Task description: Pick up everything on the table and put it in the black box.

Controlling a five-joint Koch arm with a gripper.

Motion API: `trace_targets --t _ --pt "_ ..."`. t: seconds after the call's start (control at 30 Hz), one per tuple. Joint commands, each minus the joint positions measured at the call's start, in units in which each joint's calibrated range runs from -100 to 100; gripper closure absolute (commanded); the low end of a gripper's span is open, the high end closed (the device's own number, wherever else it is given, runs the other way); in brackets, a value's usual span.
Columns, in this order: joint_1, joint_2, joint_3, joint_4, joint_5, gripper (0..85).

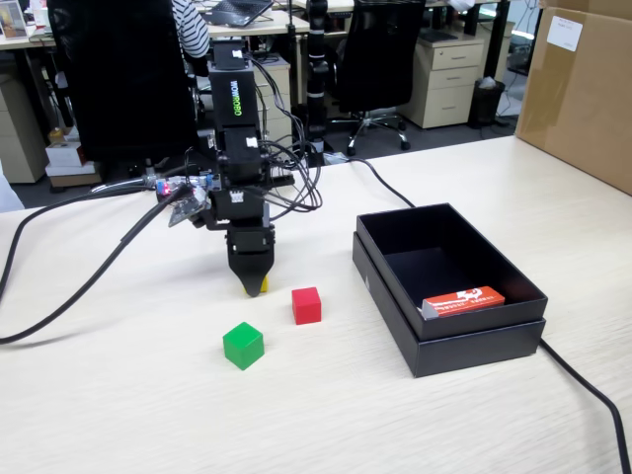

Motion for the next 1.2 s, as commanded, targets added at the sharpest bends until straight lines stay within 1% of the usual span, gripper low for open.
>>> trace_targets --t 0.0,0.1,0.13,0.17,0.2,0.23,0.27,0.37,0.43,0.47,0.5,0.57,0.63,0.9,1.0,1.03,1.17 --pt "1.66 -12.74 4.37 -4.08 -0.2 82.1" --pt "4.79 -20.54 7.27 -6.75 0.15 82.1" --pt "7.37 -22.95 11.63 -9.17 0.68 82.1" --pt "8.64 -23.29 14.71 -9.95 1.03 82.1" --pt "11.18 -23.29 20.42 -10.21 1.17 82.1" --pt "11.58 -23.06 21.42 -10.21 1.17 82.1" --pt "13.53 -20.88 26.77 -10.21 1.17 82.1" --pt "16.21 -15.95 35.02 -10.21 1.07 82.1" --pt "20.02 -2.87 45.62 -10.21 1.71 81.8" --pt "20.07 -2.64 45.71 -10.21 1.71 81.8" --pt "20.85 2.3 47.89 -10.21 2.2 81.8" --pt "21.39 6.08 49.34 -10.12 2.44 81.8" --pt "22.56 17.79 54.42 -9.86 3.08 81.7" --pt "22.66 30.52 55.51 -9.86 4.44 81.1" --pt "22.66 32.36 56.05 -9.86 4.69 80.9" --pt "22.61 33.74 56.05 -9.95 4.69 75.5" --pt "22.52 35.57 55.51 -10.12 4.69 63.0"
